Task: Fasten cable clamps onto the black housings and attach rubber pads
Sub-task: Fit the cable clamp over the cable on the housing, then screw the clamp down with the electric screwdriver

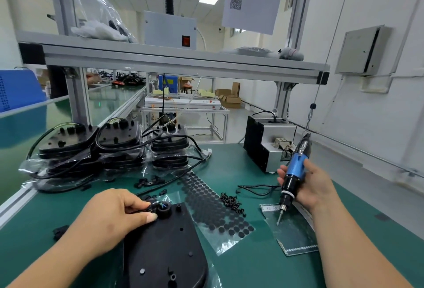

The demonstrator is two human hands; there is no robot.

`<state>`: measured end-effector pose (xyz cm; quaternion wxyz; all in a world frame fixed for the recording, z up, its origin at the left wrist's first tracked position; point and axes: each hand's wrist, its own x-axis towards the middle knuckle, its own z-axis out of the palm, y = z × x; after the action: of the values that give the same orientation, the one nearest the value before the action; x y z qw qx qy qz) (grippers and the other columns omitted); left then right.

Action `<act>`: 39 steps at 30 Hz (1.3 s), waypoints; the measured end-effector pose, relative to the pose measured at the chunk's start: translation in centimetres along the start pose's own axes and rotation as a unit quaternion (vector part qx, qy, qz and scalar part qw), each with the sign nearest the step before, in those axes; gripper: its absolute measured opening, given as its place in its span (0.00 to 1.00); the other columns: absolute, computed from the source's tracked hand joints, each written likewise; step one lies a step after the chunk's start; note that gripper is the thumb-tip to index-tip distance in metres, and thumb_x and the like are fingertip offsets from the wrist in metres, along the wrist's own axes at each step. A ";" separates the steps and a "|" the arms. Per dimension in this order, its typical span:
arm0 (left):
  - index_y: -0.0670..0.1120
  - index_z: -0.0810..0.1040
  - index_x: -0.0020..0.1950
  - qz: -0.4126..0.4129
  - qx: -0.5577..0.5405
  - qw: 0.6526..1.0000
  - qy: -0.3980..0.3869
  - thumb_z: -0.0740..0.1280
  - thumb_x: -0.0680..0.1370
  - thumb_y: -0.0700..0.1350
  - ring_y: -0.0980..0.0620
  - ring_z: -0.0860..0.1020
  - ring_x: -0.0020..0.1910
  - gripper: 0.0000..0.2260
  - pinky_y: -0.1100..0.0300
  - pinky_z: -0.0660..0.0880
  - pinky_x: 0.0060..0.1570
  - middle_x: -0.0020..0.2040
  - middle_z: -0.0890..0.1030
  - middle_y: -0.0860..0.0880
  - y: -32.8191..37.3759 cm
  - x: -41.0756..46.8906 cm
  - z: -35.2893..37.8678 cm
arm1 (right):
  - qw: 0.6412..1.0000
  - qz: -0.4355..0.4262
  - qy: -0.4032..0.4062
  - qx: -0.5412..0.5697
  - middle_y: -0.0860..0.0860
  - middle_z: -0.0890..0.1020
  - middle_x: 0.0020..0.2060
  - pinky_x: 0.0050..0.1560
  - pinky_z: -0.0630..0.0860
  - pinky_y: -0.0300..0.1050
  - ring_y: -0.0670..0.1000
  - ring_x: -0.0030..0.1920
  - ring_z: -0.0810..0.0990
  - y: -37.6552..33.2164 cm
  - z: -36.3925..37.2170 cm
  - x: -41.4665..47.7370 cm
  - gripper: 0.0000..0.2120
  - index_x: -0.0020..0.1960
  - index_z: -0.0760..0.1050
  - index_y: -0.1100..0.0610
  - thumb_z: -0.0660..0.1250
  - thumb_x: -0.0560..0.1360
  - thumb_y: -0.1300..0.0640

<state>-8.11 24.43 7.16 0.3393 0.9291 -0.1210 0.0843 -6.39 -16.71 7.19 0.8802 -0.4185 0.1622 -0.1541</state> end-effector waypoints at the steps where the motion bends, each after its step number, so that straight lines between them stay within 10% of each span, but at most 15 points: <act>1: 0.63 0.80 0.34 0.002 0.000 1.000 -0.001 0.78 0.63 0.55 0.67 0.76 0.34 0.08 0.74 0.66 0.31 0.34 0.81 0.59 0.0 0.0 0.0 | 1.000 -0.007 -0.012 0.009 0.62 0.79 0.49 0.49 0.77 0.56 0.59 0.48 0.80 -0.1 0.0 -0.2 0.19 0.64 0.68 0.64 0.56 0.82 0.50; 15: 0.63 0.80 0.40 0.000 0.010 1.000 -0.010 0.76 0.66 0.58 0.63 0.77 0.42 0.07 0.69 0.68 0.38 0.41 0.80 0.60 -0.4 0.2 0.3 | 0.956 0.009 -0.278 0.089 0.55 0.79 0.41 0.39 0.82 0.47 0.49 0.34 0.77 2.0 9.6 -5.2 0.17 0.55 0.75 0.63 0.67 0.71 0.54; 26: 0.61 0.81 0.42 -0.006 0.001 1.000 0.001 0.76 0.66 0.59 0.61 0.77 0.44 0.09 0.62 0.75 0.47 0.41 0.79 0.61 -1.0 0.5 0.6 | 0.945 0.065 -0.315 0.055 0.58 0.79 0.38 0.50 0.79 0.56 0.57 0.41 0.80 5.6 17.9 -7.8 0.15 0.55 0.72 0.63 0.66 0.73 0.56; 39: 0.58 0.83 0.48 -0.006 0.011 1.000 0.006 0.75 0.68 0.59 0.61 0.77 0.41 0.12 0.58 0.77 0.46 0.39 0.78 0.61 -0.7 0.2 0.6 | 0.891 -0.090 -0.440 -0.069 0.50 0.74 0.39 0.43 0.76 0.44 0.49 0.39 0.74 7.2 22.3 -9.2 0.22 0.59 0.75 0.57 0.72 0.67 0.55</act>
<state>-7.71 24.53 6.38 0.3303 0.9329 -0.1128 0.0889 -4.43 6.65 16.31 0.8130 -0.5156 -0.2696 -0.0213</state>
